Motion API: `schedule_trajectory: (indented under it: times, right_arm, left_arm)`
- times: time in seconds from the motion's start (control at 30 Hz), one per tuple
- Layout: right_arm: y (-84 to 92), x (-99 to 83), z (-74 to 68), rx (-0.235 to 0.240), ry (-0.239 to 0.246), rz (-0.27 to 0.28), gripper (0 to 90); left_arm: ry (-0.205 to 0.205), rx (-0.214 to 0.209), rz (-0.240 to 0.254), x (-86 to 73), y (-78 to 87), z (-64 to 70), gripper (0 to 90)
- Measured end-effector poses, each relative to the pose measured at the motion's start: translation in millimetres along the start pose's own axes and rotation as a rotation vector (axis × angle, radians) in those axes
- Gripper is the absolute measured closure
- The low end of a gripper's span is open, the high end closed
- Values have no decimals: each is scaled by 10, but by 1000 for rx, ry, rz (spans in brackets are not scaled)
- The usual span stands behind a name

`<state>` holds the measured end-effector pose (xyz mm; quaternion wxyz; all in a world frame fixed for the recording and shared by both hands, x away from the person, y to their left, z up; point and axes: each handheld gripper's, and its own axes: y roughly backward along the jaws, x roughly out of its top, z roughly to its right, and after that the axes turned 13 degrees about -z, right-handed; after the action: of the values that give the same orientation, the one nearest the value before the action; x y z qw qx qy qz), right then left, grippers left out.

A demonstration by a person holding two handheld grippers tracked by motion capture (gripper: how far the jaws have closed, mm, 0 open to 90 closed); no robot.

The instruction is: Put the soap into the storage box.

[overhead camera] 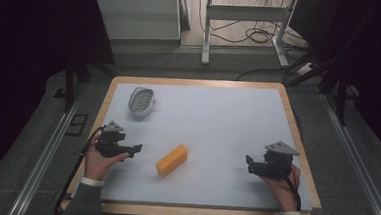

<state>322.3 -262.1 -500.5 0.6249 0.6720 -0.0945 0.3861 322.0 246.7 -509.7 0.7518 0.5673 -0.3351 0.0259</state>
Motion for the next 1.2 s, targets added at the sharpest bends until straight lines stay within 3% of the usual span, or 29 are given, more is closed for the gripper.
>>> schedule_trajectory:
  times: [0.13, 0.4, 0.53, 0.67, 1.2]
  right_arm:
    - [73, 13, 60, 2, -3, 29, 46]
    - [151, -35, 162, 19, -24, 44, 66]
    - [141, -30, 148, 25, -17, 37, 69]
    - [128, -7, 136, 20, -8, 34, 72]
    - [129, -27, 151, 0, -7, 34, 73]
  left_arm:
    - [8, -17, 7, 0, 17, 32, 162]
    - [-16, 0, -20, 52, 73, 134, 161]
    - [-45, 12, -24, 100, 203, 194, 160]
    - [-59, -3, -10, 148, 346, 218, 160]
    - [-103, -18, -29, 290, 428, 339, 160]
